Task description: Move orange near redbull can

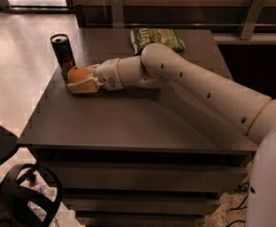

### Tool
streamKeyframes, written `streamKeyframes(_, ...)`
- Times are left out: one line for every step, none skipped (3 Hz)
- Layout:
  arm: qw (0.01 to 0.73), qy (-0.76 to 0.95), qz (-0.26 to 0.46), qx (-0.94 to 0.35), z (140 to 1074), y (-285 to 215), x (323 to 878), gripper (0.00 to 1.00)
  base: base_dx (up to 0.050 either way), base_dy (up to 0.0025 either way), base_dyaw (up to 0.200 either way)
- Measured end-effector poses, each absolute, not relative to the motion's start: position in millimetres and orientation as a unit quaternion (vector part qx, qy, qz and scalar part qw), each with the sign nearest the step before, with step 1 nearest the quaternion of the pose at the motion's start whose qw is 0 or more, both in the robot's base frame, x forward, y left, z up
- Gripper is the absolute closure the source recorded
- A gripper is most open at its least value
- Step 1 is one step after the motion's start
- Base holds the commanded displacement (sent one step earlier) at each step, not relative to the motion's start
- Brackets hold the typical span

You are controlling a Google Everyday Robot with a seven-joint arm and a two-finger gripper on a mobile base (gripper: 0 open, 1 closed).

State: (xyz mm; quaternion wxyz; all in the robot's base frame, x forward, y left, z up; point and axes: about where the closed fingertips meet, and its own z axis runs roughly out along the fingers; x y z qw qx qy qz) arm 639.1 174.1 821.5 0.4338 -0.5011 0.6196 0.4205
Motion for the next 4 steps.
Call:
streamKeyframes(0.434,0.620,0.421,-0.501,821.8,174.2,639.1,0.61,0.000,0.00000,0.000)
streamKeyframes(0.433,0.619,0.421,-0.502,821.7,175.7,638.3,0.38,0.000,0.00000,0.000)
streamKeyframes(0.433,0.619,0.421,-0.502,821.7,176.0,638.2,0.13,0.000,0.00000,0.000)
streamKeyframes(0.432,0.618,0.423,-0.503,821.5,178.4,637.0,0.00,0.000,0.00000,0.000)
